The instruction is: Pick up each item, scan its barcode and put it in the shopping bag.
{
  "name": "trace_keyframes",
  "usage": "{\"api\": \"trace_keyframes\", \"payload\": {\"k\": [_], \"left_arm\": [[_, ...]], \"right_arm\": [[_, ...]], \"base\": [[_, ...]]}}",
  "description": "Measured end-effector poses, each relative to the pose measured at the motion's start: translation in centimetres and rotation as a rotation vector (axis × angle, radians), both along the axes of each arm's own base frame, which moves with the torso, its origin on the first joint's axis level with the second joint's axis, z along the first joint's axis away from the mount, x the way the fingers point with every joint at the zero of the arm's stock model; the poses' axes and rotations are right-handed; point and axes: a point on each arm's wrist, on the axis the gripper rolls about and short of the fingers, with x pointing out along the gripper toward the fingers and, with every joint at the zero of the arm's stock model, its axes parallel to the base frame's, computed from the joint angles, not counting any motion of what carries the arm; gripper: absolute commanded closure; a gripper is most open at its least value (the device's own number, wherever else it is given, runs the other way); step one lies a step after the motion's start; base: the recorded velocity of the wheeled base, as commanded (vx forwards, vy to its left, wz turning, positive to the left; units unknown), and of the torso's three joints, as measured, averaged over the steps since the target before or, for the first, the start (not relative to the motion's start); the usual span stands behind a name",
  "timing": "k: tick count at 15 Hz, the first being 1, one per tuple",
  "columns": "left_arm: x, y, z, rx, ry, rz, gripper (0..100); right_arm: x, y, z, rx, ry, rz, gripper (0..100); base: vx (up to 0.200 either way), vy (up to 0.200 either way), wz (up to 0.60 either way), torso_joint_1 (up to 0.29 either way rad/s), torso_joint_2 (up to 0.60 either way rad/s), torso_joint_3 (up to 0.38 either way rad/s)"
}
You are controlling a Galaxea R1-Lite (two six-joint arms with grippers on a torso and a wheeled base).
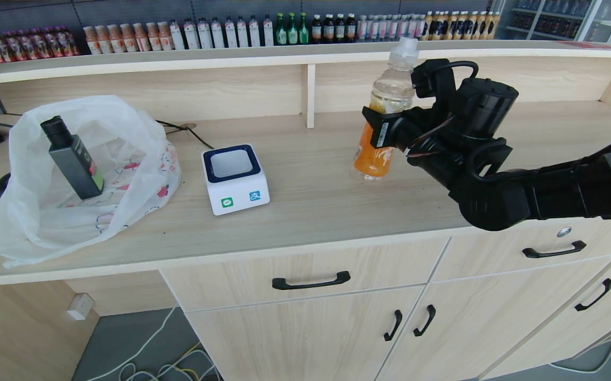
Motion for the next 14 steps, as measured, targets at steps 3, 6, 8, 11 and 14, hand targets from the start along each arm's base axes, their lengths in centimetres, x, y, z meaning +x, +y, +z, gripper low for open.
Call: {"api": "trace_keyframes", "payload": {"k": [3,6,8,11,14], "left_arm": [[0.0,0.0,0.0,0.0,0.0,0.0,0],[0.0,0.0,0.0,0.0,0.0,0.0,0],[0.0,0.0,0.0,0.0,0.0,0.0,0],[0.0,0.0,0.0,0.0,0.0,0.0,0],[0.0,0.0,0.0,0.0,0.0,0.0,0]], "right_arm": [[0.0,0.0,0.1,-0.001,-0.002,0.0,100],[0.0,0.0,0.5,0.004,-0.015,0.002,100],[-0.1,0.0,1.0,0.011,-0.03,0.004,100],[-0.4,-0.2,1.8,0.02,-0.049,0.006,100],[-1.1,-0.4,2.9,0.027,-0.071,0.018,100]], "base": [[0.0,0.0,0.0,0.0,0.0,0.0],[0.0,0.0,0.0,0.0,0.0,0.0],[0.0,0.0,0.0,0.0,0.0,0.0],[0.0,0.0,0.0,0.0,0.0,0.0],[0.0,0.0,0.0,0.0,0.0,0.0]]}}
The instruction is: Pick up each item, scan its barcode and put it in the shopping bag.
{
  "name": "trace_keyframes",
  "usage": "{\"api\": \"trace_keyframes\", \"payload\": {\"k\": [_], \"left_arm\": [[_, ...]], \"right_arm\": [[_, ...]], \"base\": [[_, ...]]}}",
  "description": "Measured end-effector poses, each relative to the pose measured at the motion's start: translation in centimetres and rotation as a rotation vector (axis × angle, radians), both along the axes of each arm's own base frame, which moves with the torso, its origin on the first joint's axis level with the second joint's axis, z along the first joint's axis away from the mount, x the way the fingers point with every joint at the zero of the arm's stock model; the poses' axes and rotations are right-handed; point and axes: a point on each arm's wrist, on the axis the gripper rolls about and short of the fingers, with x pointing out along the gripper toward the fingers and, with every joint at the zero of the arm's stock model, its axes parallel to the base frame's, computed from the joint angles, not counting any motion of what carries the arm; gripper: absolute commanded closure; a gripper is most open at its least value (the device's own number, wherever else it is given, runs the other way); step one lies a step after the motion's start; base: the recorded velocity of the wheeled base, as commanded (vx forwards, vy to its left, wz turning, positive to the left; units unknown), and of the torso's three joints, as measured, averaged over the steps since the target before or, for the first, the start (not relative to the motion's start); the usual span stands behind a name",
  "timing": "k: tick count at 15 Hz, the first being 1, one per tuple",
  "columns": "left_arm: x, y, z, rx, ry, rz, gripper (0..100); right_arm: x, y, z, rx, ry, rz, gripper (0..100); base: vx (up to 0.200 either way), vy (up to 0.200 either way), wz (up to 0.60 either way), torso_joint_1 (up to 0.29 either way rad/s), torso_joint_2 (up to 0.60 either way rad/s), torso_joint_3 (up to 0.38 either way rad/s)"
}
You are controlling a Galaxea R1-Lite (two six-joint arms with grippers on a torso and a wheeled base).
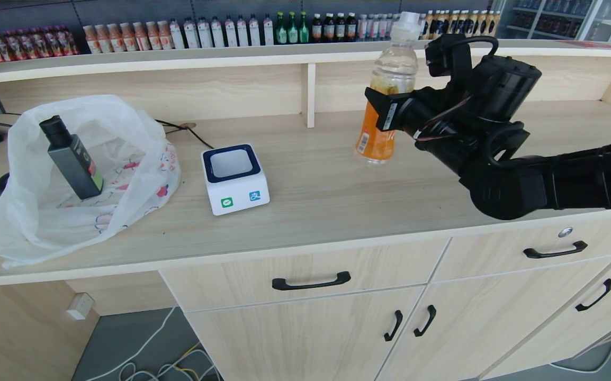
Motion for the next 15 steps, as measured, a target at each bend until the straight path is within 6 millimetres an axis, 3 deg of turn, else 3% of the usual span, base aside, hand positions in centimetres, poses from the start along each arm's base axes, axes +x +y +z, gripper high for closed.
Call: {"api": "trace_keyframes", "payload": {"k": [5,11,15], "left_arm": [[0.0,0.0,0.0,0.0,0.0,0.0,0],[0.0,0.0,0.0,0.0,0.0,0.0,0],[0.0,0.0,0.0,0.0,0.0,0.0,0]], "right_arm": [[-3.0,-1.1,2.5,0.015,-0.04,0.017,100],[-10.0,-3.9,3.4,0.024,-0.058,0.034,100],[-14.7,-5.2,2.5,0.024,-0.048,0.069,100]], "base": [[0.0,0.0,0.0,0.0,0.0,0.0],[0.0,0.0,0.0,0.0,0.0,0.0],[0.0,0.0,0.0,0.0,0.0,0.0]]}}
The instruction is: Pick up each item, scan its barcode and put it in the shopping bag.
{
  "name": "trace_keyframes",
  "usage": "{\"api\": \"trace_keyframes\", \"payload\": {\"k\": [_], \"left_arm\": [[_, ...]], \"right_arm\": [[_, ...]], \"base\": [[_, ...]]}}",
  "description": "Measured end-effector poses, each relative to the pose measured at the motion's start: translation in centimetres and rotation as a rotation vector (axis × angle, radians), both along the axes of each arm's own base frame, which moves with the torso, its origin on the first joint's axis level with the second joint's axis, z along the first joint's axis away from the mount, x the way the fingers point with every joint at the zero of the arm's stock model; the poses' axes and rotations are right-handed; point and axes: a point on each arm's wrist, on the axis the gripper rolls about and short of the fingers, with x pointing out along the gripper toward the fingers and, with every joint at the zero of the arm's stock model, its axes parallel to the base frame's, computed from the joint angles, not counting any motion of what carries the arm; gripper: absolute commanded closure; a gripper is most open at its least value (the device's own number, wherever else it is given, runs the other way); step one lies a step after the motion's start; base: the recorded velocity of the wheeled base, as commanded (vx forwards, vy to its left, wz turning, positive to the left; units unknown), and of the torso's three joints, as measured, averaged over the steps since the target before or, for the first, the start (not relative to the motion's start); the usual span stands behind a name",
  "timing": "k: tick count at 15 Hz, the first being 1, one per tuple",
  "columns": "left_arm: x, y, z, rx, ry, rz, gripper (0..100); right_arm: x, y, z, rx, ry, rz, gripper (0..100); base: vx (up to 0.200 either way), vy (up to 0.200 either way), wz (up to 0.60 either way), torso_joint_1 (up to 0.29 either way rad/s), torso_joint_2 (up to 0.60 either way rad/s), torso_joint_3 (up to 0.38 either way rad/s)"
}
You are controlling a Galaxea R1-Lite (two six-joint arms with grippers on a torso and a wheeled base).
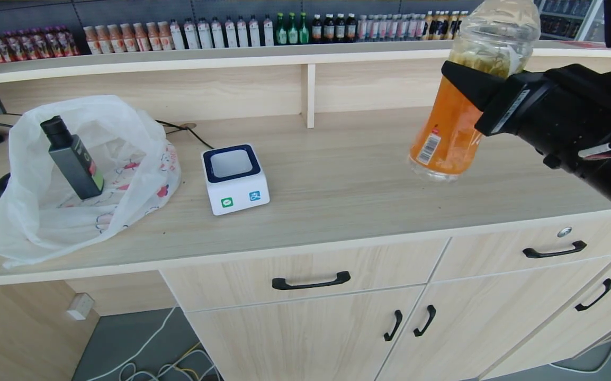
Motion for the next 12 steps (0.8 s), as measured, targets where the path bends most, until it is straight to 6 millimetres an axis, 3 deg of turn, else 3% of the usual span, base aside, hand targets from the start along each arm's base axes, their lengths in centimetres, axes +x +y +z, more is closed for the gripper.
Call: {"api": "trace_keyframes", "payload": {"k": [2,5,12], "left_arm": [[0.0,0.0,0.0,0.0,0.0,0.0,0],[0.0,0.0,0.0,0.0,0.0,0.0,0],[0.0,0.0,0.0,0.0,0.0,0.0,0]], "right_arm": [[-1.7,-0.8,-0.9,0.011,0.031,0.016,100],[-2.8,-1.2,-0.9,0.079,0.055,0.056,100],[-1.6,0.0,-0.5,0.114,0.101,0.341,100]], "base": [[0.0,0.0,0.0,0.0,0.0,0.0],[0.0,0.0,0.0,0.0,0.0,0.0],[0.0,0.0,0.0,0.0,0.0,0.0]]}}
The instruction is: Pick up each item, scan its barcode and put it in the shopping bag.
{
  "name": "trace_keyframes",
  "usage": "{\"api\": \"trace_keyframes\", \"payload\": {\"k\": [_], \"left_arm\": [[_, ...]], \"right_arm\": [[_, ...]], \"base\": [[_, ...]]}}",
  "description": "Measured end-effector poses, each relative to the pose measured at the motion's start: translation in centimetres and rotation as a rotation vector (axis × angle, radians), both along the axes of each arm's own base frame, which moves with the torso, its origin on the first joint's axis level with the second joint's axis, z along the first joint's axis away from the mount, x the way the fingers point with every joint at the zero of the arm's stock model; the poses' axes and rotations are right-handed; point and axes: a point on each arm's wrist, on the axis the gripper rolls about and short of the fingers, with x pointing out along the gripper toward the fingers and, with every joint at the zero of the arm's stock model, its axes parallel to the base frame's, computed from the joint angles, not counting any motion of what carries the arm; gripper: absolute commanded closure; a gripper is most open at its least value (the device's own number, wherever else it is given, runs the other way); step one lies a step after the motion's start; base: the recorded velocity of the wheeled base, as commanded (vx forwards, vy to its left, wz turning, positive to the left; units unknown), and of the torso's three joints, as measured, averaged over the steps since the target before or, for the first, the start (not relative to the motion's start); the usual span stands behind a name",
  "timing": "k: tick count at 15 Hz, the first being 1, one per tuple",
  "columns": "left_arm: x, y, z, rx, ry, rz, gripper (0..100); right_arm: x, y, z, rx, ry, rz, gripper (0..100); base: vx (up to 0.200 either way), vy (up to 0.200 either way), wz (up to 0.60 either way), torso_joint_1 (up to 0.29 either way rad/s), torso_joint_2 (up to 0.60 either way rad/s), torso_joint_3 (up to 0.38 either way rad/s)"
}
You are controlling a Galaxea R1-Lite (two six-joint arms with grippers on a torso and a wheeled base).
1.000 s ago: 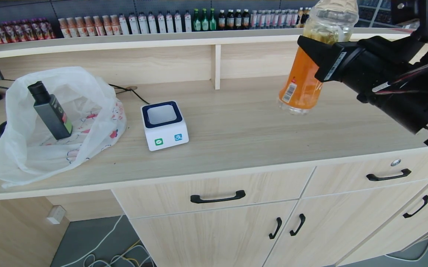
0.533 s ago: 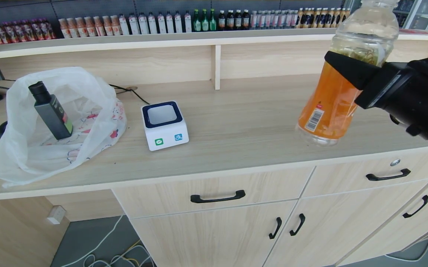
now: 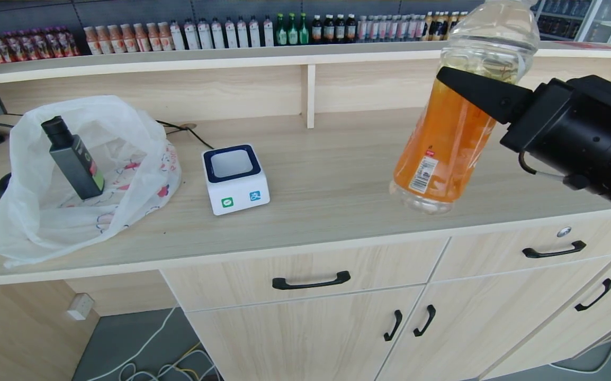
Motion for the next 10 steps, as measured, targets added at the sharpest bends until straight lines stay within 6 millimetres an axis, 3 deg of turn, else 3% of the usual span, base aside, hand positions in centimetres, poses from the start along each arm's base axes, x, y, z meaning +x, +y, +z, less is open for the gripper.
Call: {"api": "trace_keyframes", "payload": {"k": [5,10], "left_arm": [[0.0,0.0,0.0,0.0,0.0,0.0,0],[0.0,0.0,0.0,0.0,0.0,0.0,0]], "right_arm": [[1.7,1.7,0.6,-0.04,-0.101,0.414,100],[2.4,2.7,-0.2,-0.094,-0.092,0.648,100]], "base": [[0.0,0.0,0.0,0.0,0.0,0.0],[0.0,0.0,0.0,0.0,0.0,0.0]]}}
